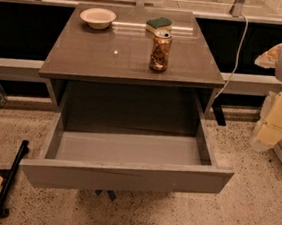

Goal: Place orange can into top drawer

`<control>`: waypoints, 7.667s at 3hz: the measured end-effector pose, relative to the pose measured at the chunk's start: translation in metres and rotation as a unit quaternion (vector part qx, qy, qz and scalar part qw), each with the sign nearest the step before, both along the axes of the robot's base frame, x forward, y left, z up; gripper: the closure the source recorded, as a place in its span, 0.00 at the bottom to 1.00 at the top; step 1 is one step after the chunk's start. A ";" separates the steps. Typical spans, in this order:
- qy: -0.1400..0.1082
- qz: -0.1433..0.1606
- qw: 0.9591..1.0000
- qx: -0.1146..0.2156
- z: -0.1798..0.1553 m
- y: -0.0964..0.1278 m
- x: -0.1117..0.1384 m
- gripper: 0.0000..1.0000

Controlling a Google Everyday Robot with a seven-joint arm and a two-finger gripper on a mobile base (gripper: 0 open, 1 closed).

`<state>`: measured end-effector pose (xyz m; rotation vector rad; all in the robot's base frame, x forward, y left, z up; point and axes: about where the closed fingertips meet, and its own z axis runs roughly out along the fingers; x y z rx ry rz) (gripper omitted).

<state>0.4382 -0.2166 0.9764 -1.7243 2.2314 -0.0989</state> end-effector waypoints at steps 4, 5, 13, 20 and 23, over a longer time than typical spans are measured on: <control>-0.106 0.048 0.981 0.152 -0.004 0.060 0.083 0.00; -0.122 0.046 0.969 0.211 -0.010 0.089 0.128 0.00; -0.214 -0.071 0.890 0.396 -0.098 0.155 0.364 0.41; -0.139 -0.105 0.901 0.397 -0.208 0.133 0.146 1.00; -0.182 -0.120 0.897 0.385 -0.271 0.092 0.174 0.59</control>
Offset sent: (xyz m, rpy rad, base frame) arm 0.0399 0.0315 -0.0103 0.1820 -0.1337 0.0654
